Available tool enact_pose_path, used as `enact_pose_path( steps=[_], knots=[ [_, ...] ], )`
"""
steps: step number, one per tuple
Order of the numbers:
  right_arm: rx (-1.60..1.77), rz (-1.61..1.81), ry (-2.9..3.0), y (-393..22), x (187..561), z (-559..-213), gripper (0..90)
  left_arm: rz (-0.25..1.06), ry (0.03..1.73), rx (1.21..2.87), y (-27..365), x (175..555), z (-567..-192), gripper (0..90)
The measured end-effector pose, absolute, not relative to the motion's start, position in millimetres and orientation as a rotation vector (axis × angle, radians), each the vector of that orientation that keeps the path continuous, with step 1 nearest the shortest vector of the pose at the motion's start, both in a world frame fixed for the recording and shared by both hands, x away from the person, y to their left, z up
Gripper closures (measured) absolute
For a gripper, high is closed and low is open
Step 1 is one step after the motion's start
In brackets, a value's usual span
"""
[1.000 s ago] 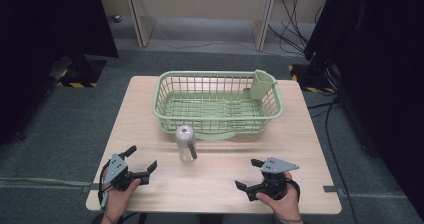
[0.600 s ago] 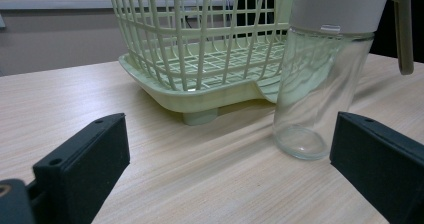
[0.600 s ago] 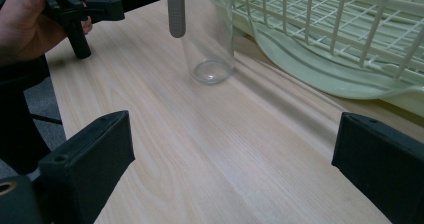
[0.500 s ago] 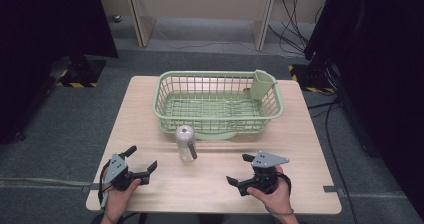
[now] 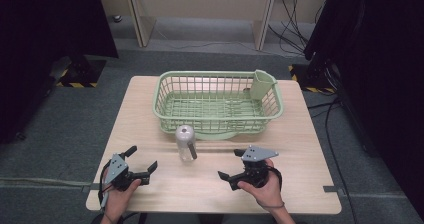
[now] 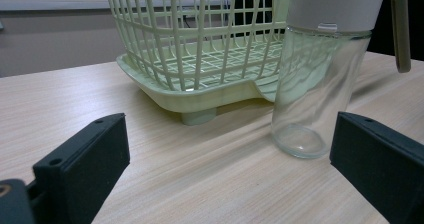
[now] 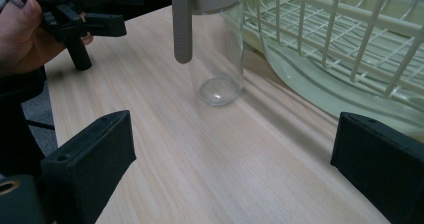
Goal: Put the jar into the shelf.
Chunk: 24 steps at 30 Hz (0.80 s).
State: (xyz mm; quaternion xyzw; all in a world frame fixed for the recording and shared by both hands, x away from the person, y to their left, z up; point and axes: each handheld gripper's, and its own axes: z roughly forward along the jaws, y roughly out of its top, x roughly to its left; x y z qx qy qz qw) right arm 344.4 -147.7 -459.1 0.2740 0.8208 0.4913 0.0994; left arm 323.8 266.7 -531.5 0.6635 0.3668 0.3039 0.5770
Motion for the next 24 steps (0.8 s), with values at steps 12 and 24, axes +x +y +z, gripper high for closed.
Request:
enact_pose_path(
  steps=[12,24],
  knots=[
    [0.790,1.466,2.429,-129.4,360.0,-446.2,4.6,0.712,0.858,1.554,266.6,323.7,-531.5,2.1],
    [0.773,1.477,2.437,-108.2,376.1,-432.8,5.1,0.713,0.857,1.555,266.6,323.7,-531.5,2.1]
  ],
)
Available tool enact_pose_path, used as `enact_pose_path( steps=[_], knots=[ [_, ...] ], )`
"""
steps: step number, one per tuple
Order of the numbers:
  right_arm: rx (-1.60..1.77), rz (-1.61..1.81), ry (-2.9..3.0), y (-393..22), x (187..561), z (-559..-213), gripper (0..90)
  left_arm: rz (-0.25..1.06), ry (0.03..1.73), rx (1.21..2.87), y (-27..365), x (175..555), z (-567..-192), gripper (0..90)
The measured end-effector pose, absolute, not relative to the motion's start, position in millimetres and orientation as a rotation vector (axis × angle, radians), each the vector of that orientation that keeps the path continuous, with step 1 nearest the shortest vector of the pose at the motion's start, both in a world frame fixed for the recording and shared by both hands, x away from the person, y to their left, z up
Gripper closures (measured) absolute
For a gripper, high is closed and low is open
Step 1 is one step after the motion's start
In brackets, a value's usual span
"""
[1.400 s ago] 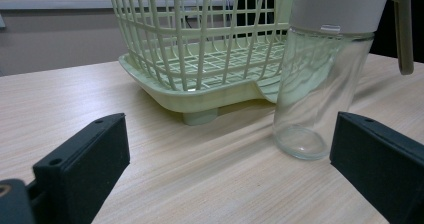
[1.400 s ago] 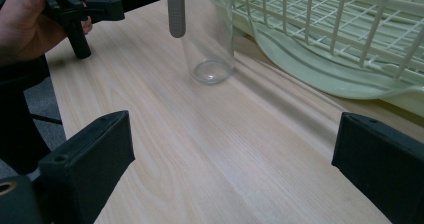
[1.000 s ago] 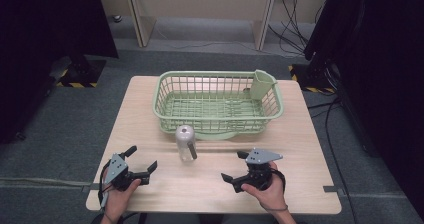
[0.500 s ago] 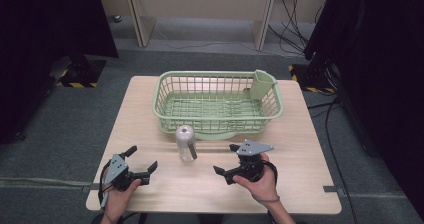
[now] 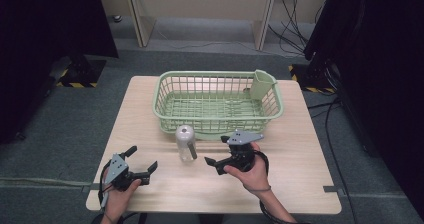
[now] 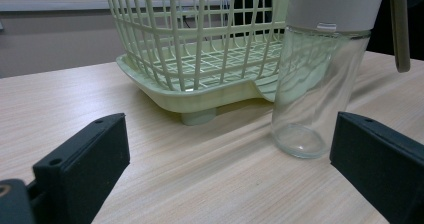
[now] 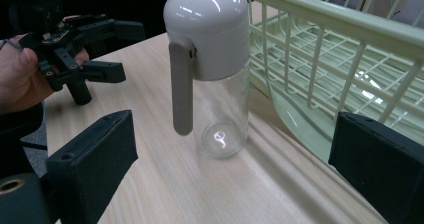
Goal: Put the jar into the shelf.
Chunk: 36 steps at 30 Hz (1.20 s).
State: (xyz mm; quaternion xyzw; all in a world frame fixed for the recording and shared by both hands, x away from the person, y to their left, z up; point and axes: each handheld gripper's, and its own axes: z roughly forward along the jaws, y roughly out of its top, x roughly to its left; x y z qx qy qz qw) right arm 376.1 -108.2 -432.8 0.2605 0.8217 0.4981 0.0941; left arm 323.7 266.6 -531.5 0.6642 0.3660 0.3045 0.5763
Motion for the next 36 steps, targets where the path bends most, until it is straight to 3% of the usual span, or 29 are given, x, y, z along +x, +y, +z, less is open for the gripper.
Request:
enact_pose_path(
  steps=[23,36],
  knots=[
    [0.744,1.475,2.460,-62.3,398.8,-419.8,6.9,0.712,0.852,1.556,266.6,323.6,-531.5,2.1],
    [0.760,1.470,2.431,-27.4,405.3,-423.0,15.8,0.709,0.851,1.557,266.7,323.5,-531.5,2.1]
  ],
)
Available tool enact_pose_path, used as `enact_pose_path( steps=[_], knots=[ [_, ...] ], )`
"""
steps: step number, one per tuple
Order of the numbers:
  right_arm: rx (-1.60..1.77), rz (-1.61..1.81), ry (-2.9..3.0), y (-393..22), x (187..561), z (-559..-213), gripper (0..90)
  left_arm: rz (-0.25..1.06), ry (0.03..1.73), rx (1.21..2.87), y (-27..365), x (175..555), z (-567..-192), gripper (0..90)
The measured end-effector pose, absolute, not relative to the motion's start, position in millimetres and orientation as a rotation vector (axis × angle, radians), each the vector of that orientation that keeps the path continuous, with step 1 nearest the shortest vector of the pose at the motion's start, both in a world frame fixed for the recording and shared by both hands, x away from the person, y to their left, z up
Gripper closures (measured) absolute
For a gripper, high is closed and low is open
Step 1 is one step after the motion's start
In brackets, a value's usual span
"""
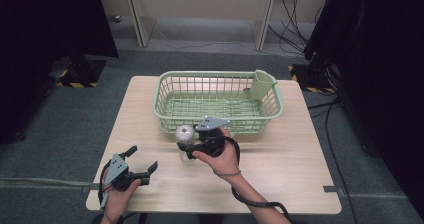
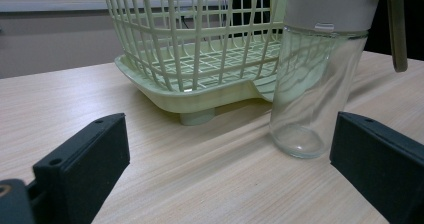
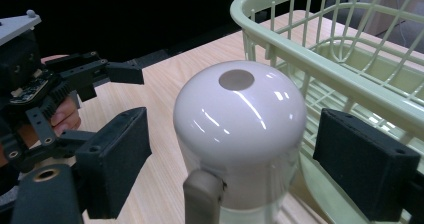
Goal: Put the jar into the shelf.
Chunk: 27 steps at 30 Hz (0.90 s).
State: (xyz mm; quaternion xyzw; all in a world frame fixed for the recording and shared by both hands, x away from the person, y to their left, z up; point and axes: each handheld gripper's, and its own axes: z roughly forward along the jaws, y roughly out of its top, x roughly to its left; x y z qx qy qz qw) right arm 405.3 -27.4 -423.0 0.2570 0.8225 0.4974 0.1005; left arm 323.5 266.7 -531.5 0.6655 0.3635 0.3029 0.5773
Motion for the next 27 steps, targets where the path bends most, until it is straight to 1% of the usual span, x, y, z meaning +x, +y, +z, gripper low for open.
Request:
enact_pose_path(
  steps=[7,16,27],
  knots=[
    [0.805,1.438,2.425,-17.6,409.9,-427.8,18.6,0.709,0.848,1.558,266.6,323.5,-531.5,2.1],
    [0.853,1.404,2.419,-9.8,413.2,-435.4,27.4,0.708,0.848,1.557,266.6,323.6,-531.5,2.1],
    [0.808,1.362,2.403,-7.1,409.9,-434.1,30.3,0.707,0.845,1.559,266.6,323.6,-531.5,2.1]
  ],
)
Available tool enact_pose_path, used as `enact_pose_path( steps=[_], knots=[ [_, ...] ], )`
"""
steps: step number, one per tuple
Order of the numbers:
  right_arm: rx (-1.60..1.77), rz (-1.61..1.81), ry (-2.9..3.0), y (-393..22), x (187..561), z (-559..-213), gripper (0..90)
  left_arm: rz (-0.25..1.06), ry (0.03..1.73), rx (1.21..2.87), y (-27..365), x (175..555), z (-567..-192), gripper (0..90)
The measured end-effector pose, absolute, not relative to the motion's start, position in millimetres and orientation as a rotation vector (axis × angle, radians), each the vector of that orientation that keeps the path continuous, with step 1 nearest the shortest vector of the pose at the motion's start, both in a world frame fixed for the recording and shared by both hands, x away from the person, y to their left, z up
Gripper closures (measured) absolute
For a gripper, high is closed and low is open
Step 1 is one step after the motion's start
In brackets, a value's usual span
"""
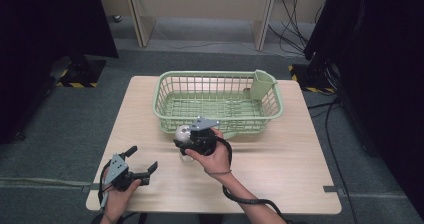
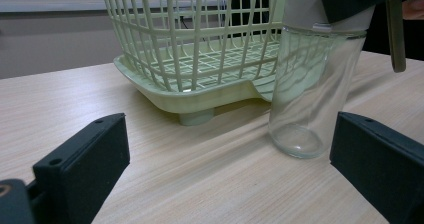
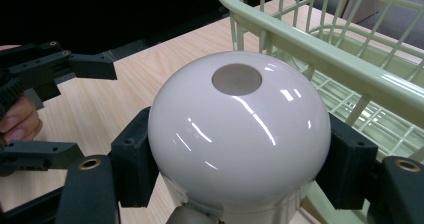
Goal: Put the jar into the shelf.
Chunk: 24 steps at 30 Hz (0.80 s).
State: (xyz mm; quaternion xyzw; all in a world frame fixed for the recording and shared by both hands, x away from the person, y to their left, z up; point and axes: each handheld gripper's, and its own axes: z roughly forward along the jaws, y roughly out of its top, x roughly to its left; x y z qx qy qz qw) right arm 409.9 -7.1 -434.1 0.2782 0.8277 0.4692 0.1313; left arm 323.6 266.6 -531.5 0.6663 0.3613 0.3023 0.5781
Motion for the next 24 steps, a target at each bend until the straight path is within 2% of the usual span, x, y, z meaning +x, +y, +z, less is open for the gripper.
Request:
enact_pose_path(
  steps=[9,24],
  knots=[
    [0.798,1.382,2.405,-15.1,406.0,-428.6,30.6,0.707,0.846,1.560,266.6,323.6,-531.4,2.1],
    [0.756,1.465,2.393,-31.6,389.7,-396.4,30.7,0.710,0.845,1.561,266.4,323.7,-531.4,2.1]
  ],
)
